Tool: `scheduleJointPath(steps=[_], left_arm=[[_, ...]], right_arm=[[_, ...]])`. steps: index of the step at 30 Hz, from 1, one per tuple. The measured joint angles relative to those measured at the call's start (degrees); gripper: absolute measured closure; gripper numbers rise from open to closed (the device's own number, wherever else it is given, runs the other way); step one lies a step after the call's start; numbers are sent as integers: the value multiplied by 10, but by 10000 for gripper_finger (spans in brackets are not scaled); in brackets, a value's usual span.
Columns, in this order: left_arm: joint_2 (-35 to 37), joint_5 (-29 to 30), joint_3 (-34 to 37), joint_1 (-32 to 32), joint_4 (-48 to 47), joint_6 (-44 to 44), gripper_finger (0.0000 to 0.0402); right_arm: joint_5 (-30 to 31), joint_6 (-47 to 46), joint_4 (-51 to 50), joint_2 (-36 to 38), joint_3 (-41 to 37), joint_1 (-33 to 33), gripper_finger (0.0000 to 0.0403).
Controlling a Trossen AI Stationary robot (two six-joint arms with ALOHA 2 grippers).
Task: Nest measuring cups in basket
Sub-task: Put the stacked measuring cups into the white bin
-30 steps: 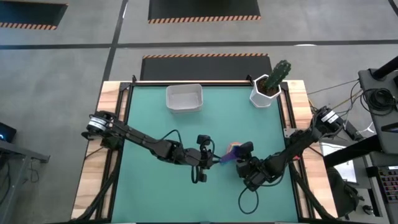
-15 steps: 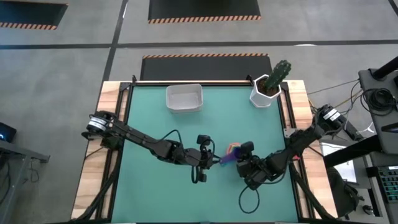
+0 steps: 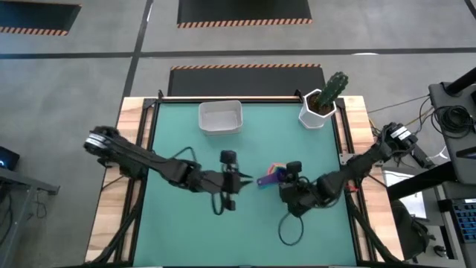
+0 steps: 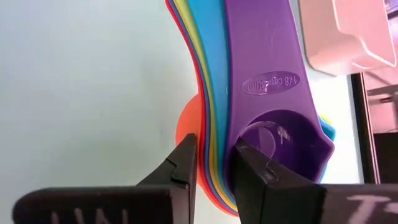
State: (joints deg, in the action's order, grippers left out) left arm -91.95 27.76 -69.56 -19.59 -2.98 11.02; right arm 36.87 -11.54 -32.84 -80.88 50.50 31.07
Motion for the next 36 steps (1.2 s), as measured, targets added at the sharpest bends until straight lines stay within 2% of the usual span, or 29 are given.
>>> scheduleJointPath(steps=[6, 10, 16, 19, 26, 36], left_arm=[[87, 91, 33, -28, -1, 20, 363], [134, 161, 71, -44, -1, 20, 363], [194, 347, 102, -79, 5, -5, 363], [219, 414, 119, -99, 5, -9, 363], [261, 512, 153, -142, 4, -10, 363], [287, 567, 172, -182, 3, -10, 363]], right_arm=[[-50, 89, 0, -3, 80, -96, 346], [-107, 148, 8, -4, 142, -176, 346], [-193, 205, 34, -13, 219, -289, 346], [-231, 231, 48, -41, 252, -330, 346], [-263, 286, 46, -147, 360, -392, 344], [-270, 338, 37, -288, 500, -451, 341]])
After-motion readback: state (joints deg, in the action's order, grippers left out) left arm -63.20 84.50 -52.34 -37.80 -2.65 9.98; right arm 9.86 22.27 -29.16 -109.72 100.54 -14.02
